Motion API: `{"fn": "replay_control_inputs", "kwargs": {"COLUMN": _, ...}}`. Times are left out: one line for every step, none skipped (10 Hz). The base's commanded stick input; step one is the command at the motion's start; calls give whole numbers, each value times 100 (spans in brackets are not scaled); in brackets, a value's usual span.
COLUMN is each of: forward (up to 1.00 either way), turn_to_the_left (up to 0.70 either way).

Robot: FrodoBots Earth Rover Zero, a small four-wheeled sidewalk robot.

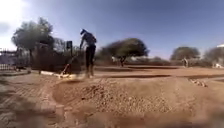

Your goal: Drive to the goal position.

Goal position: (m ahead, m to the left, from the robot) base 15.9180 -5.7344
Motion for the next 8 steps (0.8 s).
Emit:
{"fn": "replay_control_inputs", "kwargs": {"forward": 100, "turn_to_the_left": -27}}
{"fn": "replay_control_inputs", "kwargs": {"forward": 100, "turn_to_the_left": -27}}
{"fn": "replay_control_inputs", "kwargs": {"forward": 100, "turn_to_the_left": -27}}
{"fn": "replay_control_inputs", "kwargs": {"forward": 100, "turn_to_the_left": -27}}
{"fn": "replay_control_inputs", "kwargs": {"forward": 100, "turn_to_the_left": -27}}
{"fn": "replay_control_inputs", "kwargs": {"forward": 100, "turn_to_the_left": -27}}
{"fn": "replay_control_inputs", "kwargs": {"forward": 100, "turn_to_the_left": -27}}
{"fn": "replay_control_inputs", "kwargs": {"forward": 100, "turn_to_the_left": -27}}
